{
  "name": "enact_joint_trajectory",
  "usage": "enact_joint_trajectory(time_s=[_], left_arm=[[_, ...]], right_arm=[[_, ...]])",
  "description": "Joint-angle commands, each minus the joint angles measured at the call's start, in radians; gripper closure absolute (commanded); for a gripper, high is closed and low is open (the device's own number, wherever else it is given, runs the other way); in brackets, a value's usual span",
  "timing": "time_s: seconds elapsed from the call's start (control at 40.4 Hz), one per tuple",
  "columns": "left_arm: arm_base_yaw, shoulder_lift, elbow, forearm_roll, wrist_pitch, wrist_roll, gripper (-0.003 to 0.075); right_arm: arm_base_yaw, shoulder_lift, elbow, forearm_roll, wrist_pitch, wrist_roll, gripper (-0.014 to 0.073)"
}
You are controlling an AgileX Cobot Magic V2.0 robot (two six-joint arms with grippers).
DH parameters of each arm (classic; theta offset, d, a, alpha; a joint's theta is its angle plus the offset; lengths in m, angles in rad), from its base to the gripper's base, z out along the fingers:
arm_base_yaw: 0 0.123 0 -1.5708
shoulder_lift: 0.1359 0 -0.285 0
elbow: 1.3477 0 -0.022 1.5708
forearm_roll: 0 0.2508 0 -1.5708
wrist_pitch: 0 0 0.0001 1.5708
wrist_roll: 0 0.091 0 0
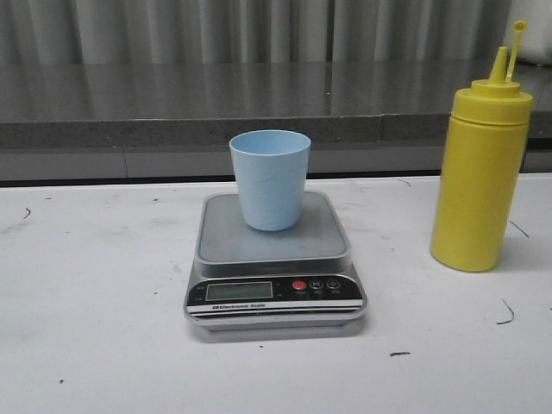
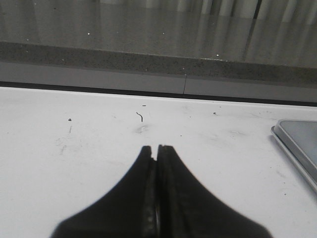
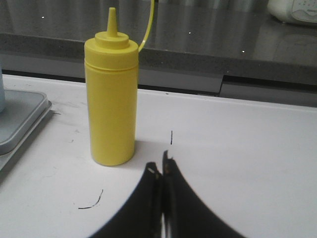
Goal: Pour seasoning into cup on scale with both arms
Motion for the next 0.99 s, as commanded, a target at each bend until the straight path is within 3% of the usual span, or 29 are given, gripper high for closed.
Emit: enact_joint_trajectory(time_s=[0.0,0.966], left_arm=[[0.003,-0.018,0.023,-0.002,-0.078,0.001,0.0740],[0.003,-0.015,0.023,-0.002,-0.078,0.001,0.0740]], right_arm=[[-0.007,-0.042,0.004,-0.017,-0.064,0.006,0.0664],[-0.006,-0.071,0.005,-0.061,-0.023,0.006,0.0664]])
